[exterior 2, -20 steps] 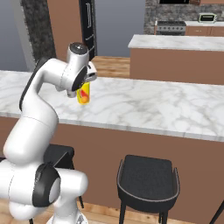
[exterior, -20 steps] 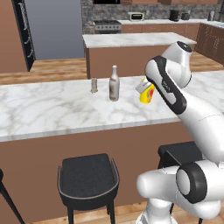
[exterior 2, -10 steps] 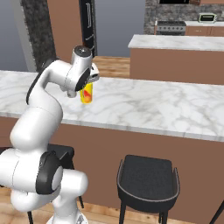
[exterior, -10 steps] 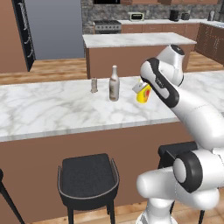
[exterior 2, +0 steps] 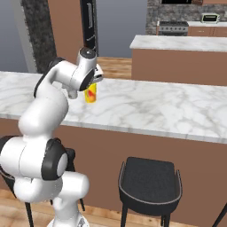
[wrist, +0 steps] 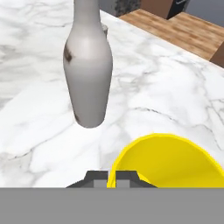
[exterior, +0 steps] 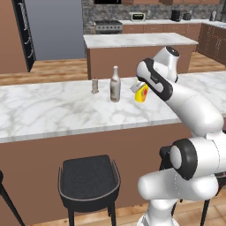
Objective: Open the cabinet directly in front. Then move the liquor and the cup to the dining counter with the candle on it.
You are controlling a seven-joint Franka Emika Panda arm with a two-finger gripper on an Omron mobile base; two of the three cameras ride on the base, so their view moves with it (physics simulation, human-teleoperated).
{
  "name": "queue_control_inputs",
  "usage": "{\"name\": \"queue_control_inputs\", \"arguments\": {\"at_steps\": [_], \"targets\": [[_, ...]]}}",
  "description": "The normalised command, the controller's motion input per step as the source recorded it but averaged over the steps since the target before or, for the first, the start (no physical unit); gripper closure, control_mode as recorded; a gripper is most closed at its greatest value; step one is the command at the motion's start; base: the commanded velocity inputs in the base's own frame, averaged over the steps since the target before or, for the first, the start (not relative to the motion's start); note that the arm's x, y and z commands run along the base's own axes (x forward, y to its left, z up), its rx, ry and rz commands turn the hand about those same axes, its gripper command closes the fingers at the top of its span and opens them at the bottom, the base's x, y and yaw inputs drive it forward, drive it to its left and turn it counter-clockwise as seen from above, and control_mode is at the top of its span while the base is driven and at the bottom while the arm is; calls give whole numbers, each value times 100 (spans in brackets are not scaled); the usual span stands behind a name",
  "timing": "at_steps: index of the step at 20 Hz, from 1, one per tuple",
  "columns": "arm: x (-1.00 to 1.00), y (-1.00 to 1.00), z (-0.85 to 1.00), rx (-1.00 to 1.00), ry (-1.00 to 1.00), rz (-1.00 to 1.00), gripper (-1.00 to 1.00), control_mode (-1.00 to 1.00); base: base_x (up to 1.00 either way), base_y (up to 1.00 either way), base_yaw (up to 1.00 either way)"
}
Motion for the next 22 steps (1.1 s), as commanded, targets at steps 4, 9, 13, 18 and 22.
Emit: {"name": "queue_control_inputs", "arguments": {"at_steps": [4, 9, 13, 18, 22], "targets": [[34, 0, -16, 0, 0, 0, 100, -100, 0, 0, 0], [32, 0, -16, 0, 0, 0, 100, -100, 0, 0, 0], [29, 0, -17, 0, 0, 0, 100, -100, 0, 0, 0], [30, 0, -14, 0, 0, 0, 100, -100, 0, 0, 0], [26, 0, -15, 0, 0, 0, 100, -100, 0, 0, 0]]}}
